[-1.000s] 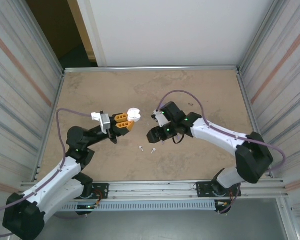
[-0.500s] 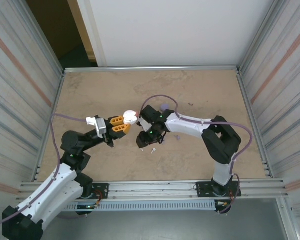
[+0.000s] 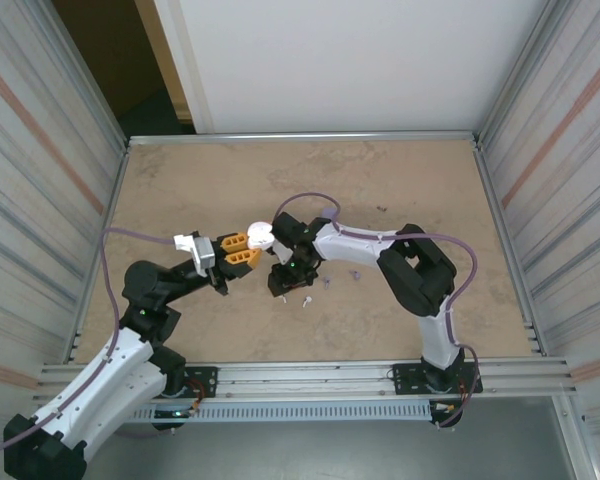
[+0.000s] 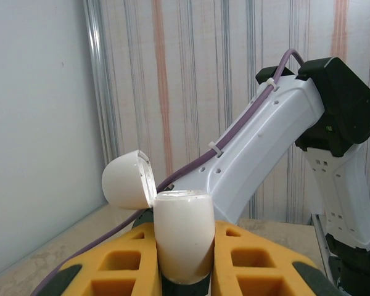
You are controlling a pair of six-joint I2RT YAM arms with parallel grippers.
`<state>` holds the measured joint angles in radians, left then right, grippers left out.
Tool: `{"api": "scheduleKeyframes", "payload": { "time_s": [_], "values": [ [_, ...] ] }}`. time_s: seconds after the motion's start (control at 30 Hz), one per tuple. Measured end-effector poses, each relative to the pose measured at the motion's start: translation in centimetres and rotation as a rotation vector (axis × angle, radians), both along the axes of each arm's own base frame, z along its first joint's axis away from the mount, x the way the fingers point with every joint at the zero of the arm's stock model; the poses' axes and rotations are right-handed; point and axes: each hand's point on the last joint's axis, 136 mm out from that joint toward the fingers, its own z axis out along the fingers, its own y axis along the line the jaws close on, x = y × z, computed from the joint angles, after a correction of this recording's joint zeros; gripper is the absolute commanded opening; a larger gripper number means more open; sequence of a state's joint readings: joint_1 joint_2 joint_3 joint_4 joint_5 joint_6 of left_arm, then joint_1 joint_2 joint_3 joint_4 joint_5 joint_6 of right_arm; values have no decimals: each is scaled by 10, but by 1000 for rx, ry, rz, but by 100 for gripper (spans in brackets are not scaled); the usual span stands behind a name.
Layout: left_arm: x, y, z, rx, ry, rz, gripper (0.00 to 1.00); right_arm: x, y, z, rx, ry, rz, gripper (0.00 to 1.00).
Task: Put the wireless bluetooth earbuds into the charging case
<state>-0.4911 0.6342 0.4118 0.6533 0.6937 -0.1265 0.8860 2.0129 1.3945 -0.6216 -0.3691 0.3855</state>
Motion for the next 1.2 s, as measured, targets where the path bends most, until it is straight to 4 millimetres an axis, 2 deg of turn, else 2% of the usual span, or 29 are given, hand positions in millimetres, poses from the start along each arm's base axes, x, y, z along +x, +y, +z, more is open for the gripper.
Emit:
{"api": "scheduleKeyframes", "payload": {
  "time_s": [0.67,1.2],
  "values": [
    [0,1,-2,8,2,11,0,-2,9,-8,-17,16,17,37],
    [0,2,-2,11,1,19,0,-4,8,-12,-46,19,25,27]
  ]
}}
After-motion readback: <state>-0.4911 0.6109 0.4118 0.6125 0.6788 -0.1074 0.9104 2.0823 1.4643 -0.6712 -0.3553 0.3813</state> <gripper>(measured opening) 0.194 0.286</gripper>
